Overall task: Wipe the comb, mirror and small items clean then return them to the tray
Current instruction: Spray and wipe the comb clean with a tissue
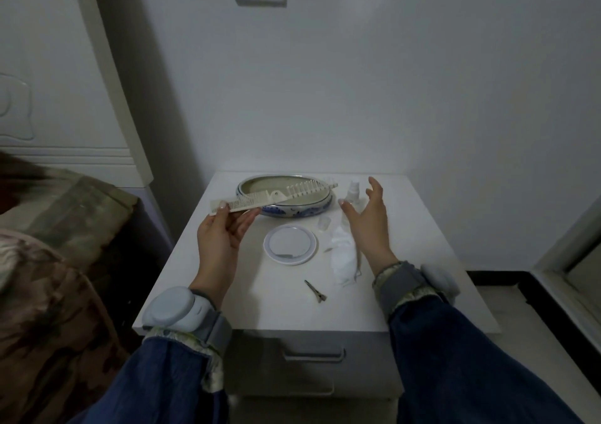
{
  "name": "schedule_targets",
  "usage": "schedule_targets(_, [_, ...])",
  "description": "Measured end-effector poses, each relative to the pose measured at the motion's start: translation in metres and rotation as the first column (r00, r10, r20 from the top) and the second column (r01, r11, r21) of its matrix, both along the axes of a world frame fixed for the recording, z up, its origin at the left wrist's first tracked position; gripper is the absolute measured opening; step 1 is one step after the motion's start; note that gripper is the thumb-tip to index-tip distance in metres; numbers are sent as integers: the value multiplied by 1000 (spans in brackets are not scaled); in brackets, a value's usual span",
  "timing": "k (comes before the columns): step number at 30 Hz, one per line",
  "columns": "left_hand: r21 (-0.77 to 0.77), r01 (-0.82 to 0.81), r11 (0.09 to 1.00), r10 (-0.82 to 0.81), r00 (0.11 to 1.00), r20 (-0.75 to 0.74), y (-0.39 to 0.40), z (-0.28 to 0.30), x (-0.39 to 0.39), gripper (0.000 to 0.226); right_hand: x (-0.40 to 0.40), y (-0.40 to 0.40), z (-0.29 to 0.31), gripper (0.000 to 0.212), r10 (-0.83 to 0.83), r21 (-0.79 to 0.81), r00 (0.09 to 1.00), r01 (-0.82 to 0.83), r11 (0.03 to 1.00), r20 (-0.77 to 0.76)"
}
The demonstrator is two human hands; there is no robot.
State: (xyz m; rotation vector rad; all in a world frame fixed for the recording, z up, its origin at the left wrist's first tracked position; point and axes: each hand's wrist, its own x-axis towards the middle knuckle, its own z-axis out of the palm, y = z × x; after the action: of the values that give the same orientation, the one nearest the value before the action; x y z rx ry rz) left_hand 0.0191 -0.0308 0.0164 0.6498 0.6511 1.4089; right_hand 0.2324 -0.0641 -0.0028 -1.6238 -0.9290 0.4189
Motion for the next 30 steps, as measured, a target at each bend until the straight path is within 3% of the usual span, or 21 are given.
schedule_targets(2, [-10, -7, 1000, 8, 1000, 13, 1, 1, 1, 26, 3, 5, -2, 63, 8, -38, 999, -9, 999, -31])
schedule_targets(5, [-14, -3, 1000, 3, 1000, 14, 3, 0, 2, 26, 2, 4, -5, 43, 26, -95, 999, -23, 995, 23])
schedule_targets(9, [-4, 17, 1000, -17, 1000, -3, 0, 2, 6, 26, 0, -1, 1, 30, 6, -20, 1000, -6, 1000, 0])
schedule_targets(14, [-3, 10, 1000, -10, 1000, 14, -1, 1, 4, 26, 3, -11, 19, 31, 66, 181, 950, -10, 983, -306])
schedule_targets(17, [-8, 26, 1000, -26, 1000, 11, -1, 2, 5, 26, 8, -21, 21, 39, 133, 220, 843, -18, 975, -521])
schedule_targets(19, [-8, 31, 999, -31, 1000, 6, -2, 2, 6, 27, 11, -26, 23, 42, 253, 261, 754, -111, 959, -607])
schedule_targets(23, [-22, 34, 999, -34, 999, 30, -2, 4, 9, 27, 12, -34, 30, 45, 441, 328, 675, -297, 897, -591])
schedule_targets(30, [-30, 62, 998, -61, 998, 30, -1, 0, 15, 27, 6, -43, 38, 52, 420, 294, 744, -306, 906, -520])
